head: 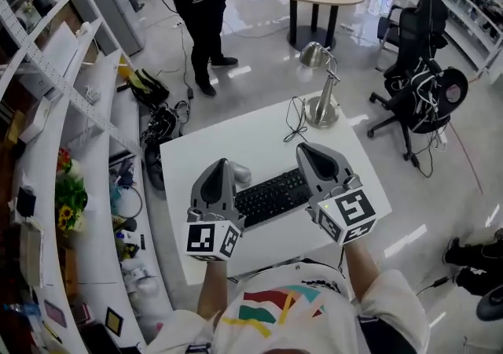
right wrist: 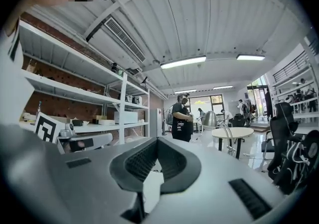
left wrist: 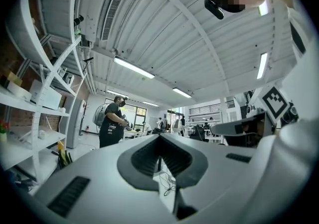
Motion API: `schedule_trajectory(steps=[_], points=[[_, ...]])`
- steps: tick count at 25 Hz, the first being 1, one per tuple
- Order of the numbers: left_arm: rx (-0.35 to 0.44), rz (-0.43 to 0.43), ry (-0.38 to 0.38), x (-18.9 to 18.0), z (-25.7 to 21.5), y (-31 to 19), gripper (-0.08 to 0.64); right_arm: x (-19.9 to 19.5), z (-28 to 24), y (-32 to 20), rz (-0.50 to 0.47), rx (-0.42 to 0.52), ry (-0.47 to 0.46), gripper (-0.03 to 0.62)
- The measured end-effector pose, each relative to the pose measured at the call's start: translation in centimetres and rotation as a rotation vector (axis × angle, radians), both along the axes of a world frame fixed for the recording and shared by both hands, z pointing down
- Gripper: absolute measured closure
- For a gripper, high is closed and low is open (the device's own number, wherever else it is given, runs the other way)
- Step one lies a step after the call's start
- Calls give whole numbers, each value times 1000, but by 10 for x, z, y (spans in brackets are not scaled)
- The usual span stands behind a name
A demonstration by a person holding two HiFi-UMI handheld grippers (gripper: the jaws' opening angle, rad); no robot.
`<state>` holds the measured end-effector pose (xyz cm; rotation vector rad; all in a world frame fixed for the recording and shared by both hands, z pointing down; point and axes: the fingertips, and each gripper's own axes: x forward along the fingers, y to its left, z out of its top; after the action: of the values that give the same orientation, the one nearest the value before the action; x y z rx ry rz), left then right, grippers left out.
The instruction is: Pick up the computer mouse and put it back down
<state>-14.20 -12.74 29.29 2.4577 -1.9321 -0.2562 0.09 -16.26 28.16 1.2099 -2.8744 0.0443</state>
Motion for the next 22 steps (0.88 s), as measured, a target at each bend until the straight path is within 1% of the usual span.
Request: schedule_trajectory(steps=[4, 7, 14, 22], points=[[2, 56, -12, 27, -2, 0, 515, 23, 12, 14, 25, -19, 24, 580], [4, 80, -17, 38, -4, 3, 515, 33, 11, 20, 48, -18, 26, 580], [16, 109, -27, 47, -7, 13, 517, 45, 3, 32, 84, 11, 18, 580], [15, 127, -29, 52, -8, 19, 515, 46, -1, 41, 86, 26, 25, 580]])
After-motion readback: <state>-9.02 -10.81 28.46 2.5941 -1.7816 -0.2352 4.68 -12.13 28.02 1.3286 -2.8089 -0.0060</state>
